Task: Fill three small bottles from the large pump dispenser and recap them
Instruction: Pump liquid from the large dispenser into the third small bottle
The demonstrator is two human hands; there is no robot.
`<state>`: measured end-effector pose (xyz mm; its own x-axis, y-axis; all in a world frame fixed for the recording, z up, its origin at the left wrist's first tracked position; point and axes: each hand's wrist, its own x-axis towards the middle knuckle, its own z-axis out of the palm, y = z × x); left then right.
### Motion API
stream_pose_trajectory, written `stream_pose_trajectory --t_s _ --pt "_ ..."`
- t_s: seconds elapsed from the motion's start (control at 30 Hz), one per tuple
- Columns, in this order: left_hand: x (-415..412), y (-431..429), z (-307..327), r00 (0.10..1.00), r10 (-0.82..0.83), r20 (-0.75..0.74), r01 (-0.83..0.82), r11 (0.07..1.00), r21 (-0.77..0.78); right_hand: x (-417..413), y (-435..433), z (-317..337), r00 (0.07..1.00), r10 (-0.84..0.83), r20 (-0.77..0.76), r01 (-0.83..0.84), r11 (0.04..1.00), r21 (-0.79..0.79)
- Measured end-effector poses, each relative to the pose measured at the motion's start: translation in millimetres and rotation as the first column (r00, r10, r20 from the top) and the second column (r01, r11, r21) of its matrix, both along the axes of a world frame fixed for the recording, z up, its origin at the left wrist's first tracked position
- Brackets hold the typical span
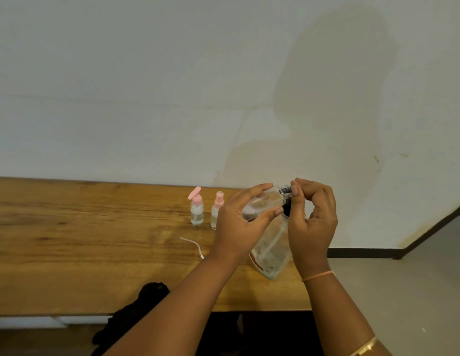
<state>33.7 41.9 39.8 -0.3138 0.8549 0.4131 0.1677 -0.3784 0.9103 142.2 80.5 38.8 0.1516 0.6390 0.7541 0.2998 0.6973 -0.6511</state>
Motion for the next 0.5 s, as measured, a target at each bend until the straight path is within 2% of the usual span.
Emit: stream_pose_trajectory --t_s 0.2,0.5 --pt "-4.5 1.4 -5.4 1.0 -0.019 -0.008 0.018 0.999 -0.05 2.1 4.1 -6.1 0.998 0.01 0.055 -0.009 1.0 -0.01" --pt "-6.4 -0.2 1.9 0.999 -0.038 0.027 0.039 0.997 -0.06 -4.0 -1.5 3.7 1.0 -0.005 -0.007 0.005 1.0 -0.015"
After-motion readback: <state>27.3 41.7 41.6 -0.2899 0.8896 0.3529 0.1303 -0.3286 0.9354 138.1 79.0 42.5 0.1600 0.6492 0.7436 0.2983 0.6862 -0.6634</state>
